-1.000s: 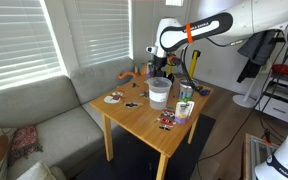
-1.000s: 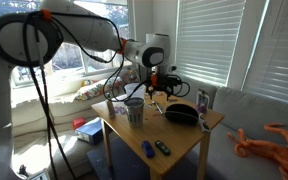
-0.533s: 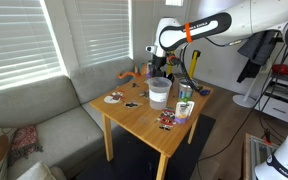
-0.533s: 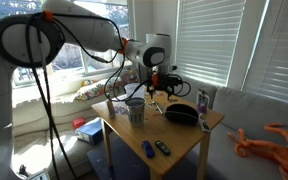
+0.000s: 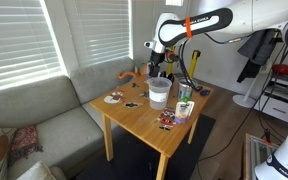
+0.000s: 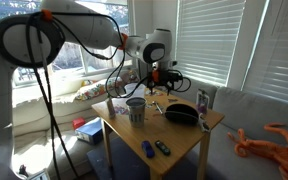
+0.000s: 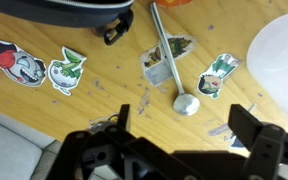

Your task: Pick up the clear cup and put it the right way up on the table, pick up the silver cup and put it the right way up on the table, pick up the silver spoon and put it in the clear cup

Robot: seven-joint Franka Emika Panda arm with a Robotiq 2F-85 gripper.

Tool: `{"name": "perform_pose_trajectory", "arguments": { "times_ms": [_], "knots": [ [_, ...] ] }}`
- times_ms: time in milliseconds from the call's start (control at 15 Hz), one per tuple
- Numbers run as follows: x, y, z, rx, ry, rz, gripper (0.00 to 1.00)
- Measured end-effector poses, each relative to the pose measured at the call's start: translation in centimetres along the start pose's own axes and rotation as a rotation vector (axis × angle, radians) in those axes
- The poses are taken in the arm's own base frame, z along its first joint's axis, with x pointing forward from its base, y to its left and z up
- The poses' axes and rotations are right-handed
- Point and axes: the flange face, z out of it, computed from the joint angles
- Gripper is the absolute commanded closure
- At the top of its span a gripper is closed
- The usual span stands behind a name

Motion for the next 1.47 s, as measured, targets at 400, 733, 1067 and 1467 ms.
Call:
{"name": "perform_pose_trajectory", "arguments": {
  "times_ms": [400,733,1067,1467],
  "knots": [
    [1.3,-0.3,1.2,0.028,0.013,-0.008,0.0],
    [1.9,-0.1,3.4,0.048,-0.003,-0.015,0.08],
    [2.3,0.0,4.8,0.061,-0.011,-0.031,0.1],
    [1.9,0.0,6.3,0.079,-0.057,-0.048,0.21]
  ]
}}
